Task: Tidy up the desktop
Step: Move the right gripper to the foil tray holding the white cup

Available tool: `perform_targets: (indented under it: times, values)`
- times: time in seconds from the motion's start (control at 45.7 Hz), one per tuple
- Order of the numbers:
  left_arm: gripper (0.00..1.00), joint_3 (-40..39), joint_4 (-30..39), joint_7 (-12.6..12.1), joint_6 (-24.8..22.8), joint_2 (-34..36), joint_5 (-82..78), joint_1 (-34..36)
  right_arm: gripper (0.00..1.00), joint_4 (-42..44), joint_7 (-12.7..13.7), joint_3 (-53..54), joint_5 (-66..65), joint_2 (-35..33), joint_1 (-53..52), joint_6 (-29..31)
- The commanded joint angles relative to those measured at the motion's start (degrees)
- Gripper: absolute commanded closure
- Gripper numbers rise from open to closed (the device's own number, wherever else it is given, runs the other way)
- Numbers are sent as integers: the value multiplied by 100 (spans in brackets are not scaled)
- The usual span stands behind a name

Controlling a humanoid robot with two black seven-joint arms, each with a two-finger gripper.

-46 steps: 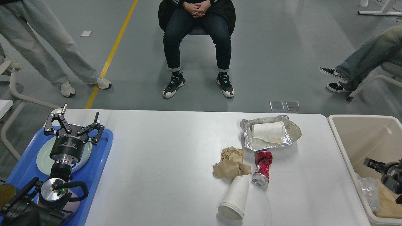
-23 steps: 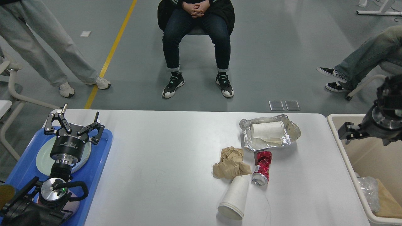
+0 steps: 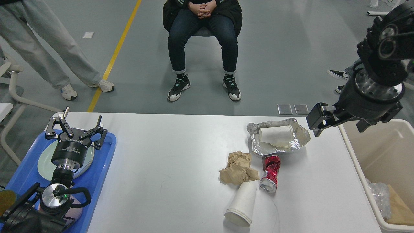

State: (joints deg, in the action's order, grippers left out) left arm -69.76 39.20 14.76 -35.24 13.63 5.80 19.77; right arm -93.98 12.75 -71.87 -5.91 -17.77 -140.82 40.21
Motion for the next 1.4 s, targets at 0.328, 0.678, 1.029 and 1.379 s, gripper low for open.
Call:
perform_targets:
  times: [0.328, 0.678, 1.029, 1.379]
  values:
    - [4, -2, 0, -8, 0, 0, 0, 1, 0, -156, -80, 147, 55, 73, 55, -558]
    - [4, -2, 0, -8, 0, 0, 0, 1, 0, 792, -62, 411, 2038, 169, 1863, -2023]
    - [4, -2, 0, -8, 0, 0, 0, 1, 0, 2014, -53, 822, 4959, 195, 3903, -3792]
    - [4, -2, 0, -8, -9, 0, 0, 1, 0, 4378, 8, 1879, 4353, 969, 6233, -4003]
